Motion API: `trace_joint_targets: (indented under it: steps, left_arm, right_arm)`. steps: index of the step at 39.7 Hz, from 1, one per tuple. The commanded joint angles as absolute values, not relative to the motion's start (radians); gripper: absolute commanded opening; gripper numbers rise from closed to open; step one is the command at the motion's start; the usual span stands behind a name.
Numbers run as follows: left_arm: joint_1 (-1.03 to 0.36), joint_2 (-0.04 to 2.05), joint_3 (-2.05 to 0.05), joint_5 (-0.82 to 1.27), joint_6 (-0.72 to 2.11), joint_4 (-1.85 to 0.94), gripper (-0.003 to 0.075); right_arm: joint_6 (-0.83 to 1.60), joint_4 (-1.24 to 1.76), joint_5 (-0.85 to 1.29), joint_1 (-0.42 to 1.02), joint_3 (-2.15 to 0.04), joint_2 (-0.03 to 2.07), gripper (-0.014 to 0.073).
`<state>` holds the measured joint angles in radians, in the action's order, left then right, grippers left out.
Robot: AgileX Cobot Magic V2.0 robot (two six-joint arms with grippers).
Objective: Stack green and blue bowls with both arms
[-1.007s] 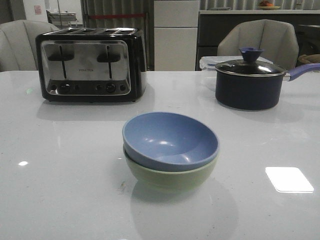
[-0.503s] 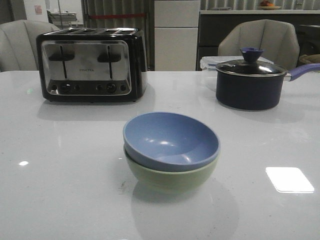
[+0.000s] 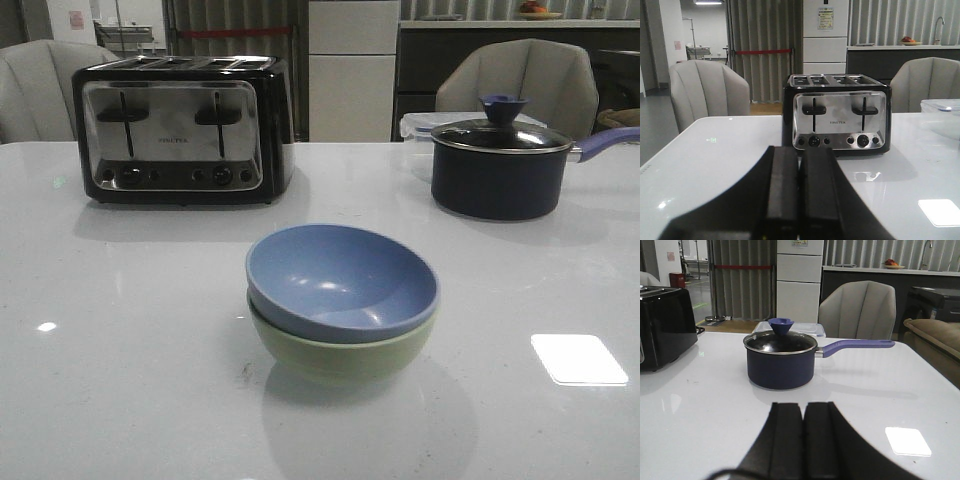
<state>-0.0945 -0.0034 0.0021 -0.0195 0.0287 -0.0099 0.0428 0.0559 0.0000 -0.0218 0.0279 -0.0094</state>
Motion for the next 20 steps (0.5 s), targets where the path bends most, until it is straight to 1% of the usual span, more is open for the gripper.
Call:
trace_joint_targets:
  steps: [1, 13, 20]
  left_arm:
    - [-0.092, -0.025, 0.008, -0.109, 0.019, -0.013, 0.0093]
    - [-0.092, -0.025, 0.008, -0.109, 0.019, -0.013, 0.0093]
    - [-0.092, -0.025, 0.008, -0.109, 0.019, -0.013, 0.0093]
  right_arm:
    - [0.042, 0.033, -0.098, -0.027, 0.025, -0.029, 0.0057]
    - [0.032, 0.008, -0.112, -0.027, 0.025, -0.029, 0.0057]
    - [-0.019, -0.045, -0.115, -0.027, 0.025, -0.029, 0.0057]
